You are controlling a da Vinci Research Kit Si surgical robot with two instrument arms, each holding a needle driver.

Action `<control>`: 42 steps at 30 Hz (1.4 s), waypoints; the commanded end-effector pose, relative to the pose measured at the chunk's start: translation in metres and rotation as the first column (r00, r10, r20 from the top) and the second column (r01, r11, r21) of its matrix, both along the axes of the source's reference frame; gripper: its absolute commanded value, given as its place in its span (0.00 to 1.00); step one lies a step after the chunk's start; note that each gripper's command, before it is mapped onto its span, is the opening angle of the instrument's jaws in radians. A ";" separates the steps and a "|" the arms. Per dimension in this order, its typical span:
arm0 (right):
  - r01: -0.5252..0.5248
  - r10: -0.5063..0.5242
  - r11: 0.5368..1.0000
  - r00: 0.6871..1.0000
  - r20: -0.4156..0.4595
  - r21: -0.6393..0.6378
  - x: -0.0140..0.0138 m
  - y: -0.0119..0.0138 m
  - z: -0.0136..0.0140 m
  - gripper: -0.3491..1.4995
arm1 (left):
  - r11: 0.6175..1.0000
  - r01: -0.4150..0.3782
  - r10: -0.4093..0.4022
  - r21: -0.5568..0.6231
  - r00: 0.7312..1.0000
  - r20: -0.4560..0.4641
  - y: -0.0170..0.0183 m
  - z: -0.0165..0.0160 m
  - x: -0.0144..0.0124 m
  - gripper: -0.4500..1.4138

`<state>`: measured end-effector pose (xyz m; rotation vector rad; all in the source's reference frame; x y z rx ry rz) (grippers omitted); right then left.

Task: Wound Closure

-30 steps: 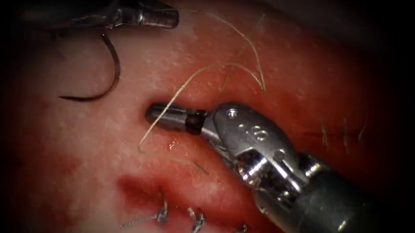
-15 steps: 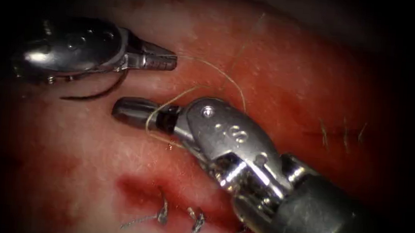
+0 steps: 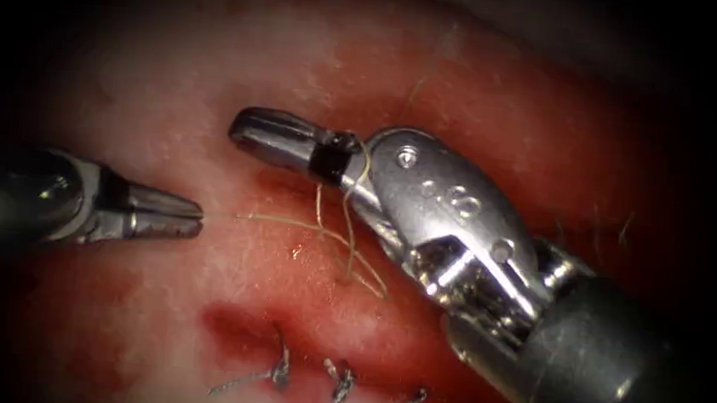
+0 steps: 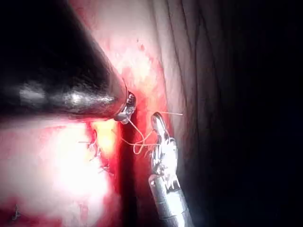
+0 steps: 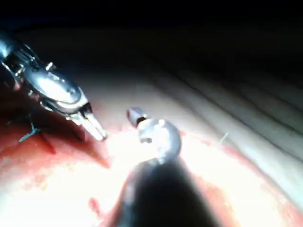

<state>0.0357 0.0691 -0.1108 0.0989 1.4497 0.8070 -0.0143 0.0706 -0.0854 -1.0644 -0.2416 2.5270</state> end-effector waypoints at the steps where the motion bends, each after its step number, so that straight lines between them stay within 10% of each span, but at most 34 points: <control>1: -0.027 0.027 1.000 1.000 0.015 -0.003 0.0006 0.0010 0.0000 0.64 | 1.000 -0.008 0.008 -0.001 1.000 0.005 0.0001 -0.0001 -0.0010 0.05; 3: -0.065 0.065 0.998 0.997 0.041 -0.003 0.0006 0.0013 0.0004 0.85 | 1.000 -0.012 0.012 -0.001 1.000 0.007 -0.0002 -0.0014 -0.0018 0.05; 6: -0.057 0.057 0.998 0.997 0.053 -0.008 0.0004 0.0012 0.0014 0.91 | 1.000 -0.020 0.020 0.008 1.000 0.011 0.0001 -0.0031 -0.0015 0.05; 15: 0.089 -0.093 0.996 0.977 0.190 0.028 0.0012 -0.0021 0.0052 0.90 | 0.999 -0.034 0.035 -0.018 0.999 0.016 0.0033 -0.0073 0.0016 0.05; 27: 0.168 -0.172 0.985 0.971 0.165 0.038 0.0023 -0.0036 0.0060 0.88 | 0.998 -0.015 0.018 -0.068 0.999 0.052 0.0105 -0.0120 0.0004 0.05; 42: 0.167 -0.171 0.985 0.976 0.137 0.039 0.0019 -0.0037 0.0041 0.84 | 0.995 -0.004 0.008 -0.100 0.999 0.034 0.0160 -0.0023 -0.0041 0.05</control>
